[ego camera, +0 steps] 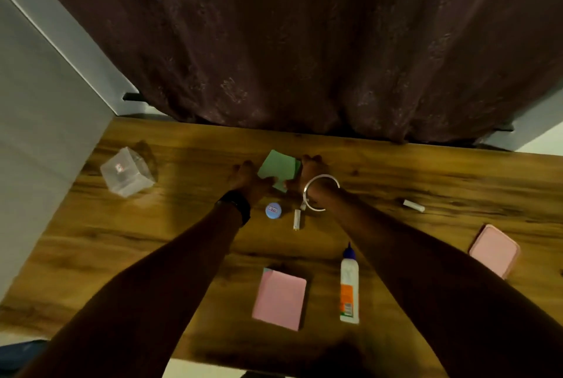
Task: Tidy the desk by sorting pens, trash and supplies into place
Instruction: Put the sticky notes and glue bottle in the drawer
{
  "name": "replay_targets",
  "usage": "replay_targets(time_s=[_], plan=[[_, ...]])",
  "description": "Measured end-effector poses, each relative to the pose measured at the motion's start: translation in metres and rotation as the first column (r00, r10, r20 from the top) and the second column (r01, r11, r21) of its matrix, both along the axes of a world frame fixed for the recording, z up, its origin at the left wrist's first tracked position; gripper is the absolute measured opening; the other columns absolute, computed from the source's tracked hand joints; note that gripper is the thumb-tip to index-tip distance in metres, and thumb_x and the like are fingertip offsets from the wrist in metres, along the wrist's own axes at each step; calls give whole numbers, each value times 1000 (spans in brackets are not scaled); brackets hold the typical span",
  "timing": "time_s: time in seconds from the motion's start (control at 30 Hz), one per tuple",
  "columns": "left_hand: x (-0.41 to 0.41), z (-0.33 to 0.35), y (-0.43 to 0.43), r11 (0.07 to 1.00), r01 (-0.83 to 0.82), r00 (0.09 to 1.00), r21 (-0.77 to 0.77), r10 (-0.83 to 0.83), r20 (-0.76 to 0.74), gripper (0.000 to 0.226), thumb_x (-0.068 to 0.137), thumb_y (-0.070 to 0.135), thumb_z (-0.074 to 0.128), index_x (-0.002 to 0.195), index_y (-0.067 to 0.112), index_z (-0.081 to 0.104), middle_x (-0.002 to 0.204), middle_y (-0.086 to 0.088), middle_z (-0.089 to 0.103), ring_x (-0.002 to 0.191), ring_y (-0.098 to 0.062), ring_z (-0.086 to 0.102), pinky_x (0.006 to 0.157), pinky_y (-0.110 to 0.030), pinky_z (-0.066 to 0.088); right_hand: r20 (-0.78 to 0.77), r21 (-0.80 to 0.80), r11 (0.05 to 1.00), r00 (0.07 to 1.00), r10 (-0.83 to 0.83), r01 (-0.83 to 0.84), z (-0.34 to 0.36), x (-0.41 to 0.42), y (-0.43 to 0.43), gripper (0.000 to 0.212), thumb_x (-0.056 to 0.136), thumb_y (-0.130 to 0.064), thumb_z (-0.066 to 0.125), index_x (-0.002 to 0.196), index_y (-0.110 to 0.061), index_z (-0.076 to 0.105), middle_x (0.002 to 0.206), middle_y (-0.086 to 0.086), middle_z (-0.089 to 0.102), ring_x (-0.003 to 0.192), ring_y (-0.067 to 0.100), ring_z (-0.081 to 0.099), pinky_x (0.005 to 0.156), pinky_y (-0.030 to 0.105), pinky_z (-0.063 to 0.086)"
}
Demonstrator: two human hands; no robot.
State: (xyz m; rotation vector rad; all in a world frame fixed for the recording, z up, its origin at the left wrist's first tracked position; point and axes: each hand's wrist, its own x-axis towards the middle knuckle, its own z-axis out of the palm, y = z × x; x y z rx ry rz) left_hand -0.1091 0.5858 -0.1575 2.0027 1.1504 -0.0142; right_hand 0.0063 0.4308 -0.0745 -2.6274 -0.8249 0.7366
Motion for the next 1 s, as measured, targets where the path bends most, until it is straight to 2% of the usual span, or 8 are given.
replay_targets(time_s=[0.1, 0.23, 0.4, 0.53, 0.63, 0.73, 0.83, 1.0], plan=[[10, 21, -4, 996, 84, 993, 14, -82, -86, 107, 51, 74, 68, 145, 25, 51, 151, -14, 52, 136, -40, 49, 108, -54, 47, 20, -76, 997, 999, 25, -24, -12, 3, 11, 89, 85, -51, 73, 153, -11, 32, 160, 18, 31, 148, 35, 30, 119, 44, 26], [15, 51, -22, 995, 101, 989, 0, -100, -110, 98, 82, 35, 84, 159, 13, 27, 164, -22, 27, 148, -43, 32, 118, -54, 35, 58, 20, 998, 996, -64, 62, -14, 5, 18, 85, 86, -30, 76, 153, -8, 30, 158, 20, 32, 146, 36, 33, 119, 44, 29], [17, 49, -23, 991, 130, 987, -14, -130, -97, 118, 89, 34, 80, 163, 3, -6, 171, -24, 6, 158, -41, 10, 127, -52, 18, -88, 362, 894, 965, -249, 264, -20, 7, 16, 35, 79, -14, 81, 106, -10, 60, 109, 10, 66, 101, 29, 64, 84, 36, 52], [8, 26, -7, 992, 59, 990, -107, -44, 135, 107, 79, 33, 85, 161, 10, 21, 156, -16, 46, 142, -38, 48, 111, -59, 46, -124, 500, 822, 963, -241, 271, -6, 0, 9, 22, 81, -11, 79, 90, -15, 59, 93, 1, 62, 85, 19, 58, 75, 31, 50], [-8, 66, -23, 990, 55, 958, -134, -15, 286, 50, 89, 18, 79, 131, 7, 54, 131, -13, 67, 117, -31, 67, 92, -53, 60, -139, 578, 769, 962, -236, 272, 4, -4, 1, 25, 80, -12, 79, 88, -20, 56, 84, -3, 59, 79, 18, 57, 72, 31, 49], [-23, 95, -36, 991, 87, 928, -106, -42, 370, 26, 100, 19, 69, 121, 6, 62, 116, -5, 71, 104, -21, 69, 80, -35, 59, -200, 637, 713, 956, -215, 294, 15, -14, -12, 30, 80, -14, 78, 95, -22, 54, 89, -1, 61, 83, 22, 63, 75, 39, 57], [-46, 109, -50, 987, 65, 895, -145, 6, 446, 18, 100, 19, 68, 114, 8, 66, 114, -7, 75, 101, -24, 73, 76, -42, 63, -323, 688, 636, 932, -162, 349, 28, -34, -29, 41, 82, -8, 76, 116, -22, 57, 112, 10, 67, 99, 28, 69, 81, 43, 61], [-95, 119, -100, 979, 55, 848, -195, 57, 527, 15, 102, 12, 64, 104, -3, 67, 88, -10, 72, 61, -1, 66, 48, -20, 50, -396, 617, 696, 909, -127, 367, 39, -77, -73, 37, 92, -15, 71, 128, -15, 62, 120, 10, 68, 98, 27, 70, 66, 32, 63]])
